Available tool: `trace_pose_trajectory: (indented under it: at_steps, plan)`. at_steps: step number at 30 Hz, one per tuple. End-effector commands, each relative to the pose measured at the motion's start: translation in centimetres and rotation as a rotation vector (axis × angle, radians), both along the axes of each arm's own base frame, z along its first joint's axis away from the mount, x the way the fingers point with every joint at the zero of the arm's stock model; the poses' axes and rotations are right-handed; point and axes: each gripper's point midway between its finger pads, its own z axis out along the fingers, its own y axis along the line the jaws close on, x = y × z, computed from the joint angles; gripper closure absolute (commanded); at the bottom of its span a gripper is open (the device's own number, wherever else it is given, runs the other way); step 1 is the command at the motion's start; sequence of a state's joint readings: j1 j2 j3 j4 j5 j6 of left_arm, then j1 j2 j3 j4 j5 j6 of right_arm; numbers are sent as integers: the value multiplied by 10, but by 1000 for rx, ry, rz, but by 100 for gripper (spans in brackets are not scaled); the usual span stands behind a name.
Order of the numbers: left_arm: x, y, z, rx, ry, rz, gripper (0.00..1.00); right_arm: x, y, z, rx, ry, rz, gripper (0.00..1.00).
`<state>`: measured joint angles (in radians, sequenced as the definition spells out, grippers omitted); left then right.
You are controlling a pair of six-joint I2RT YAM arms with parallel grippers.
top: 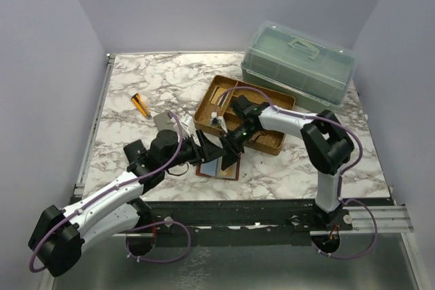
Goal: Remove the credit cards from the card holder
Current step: Remove the credit card from the card holder.
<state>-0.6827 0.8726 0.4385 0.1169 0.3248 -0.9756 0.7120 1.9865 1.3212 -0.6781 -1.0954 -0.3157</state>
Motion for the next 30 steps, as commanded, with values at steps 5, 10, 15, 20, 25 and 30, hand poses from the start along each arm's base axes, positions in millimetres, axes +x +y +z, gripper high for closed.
trace_pose_trajectory:
  at_steps: [5,10,15,20,25,30]
  plan:
    - [10,-5,-15,7,-23,45,35,15,-32,15,1,-206,-152,66]
    - [16,-6,-38,11,5,76,39,28,-50,9,-5,-158,-339,73]
    - [20,0,-45,27,-15,109,44,30,-55,7,19,-96,-441,69]
    - [20,0,-72,74,54,115,52,34,-50,0,-23,13,-537,68]
    - [23,-4,-87,101,77,108,53,45,-47,-5,-41,28,-617,68]
    - [25,-5,-102,140,97,103,53,47,-50,-11,-61,28,-657,68]
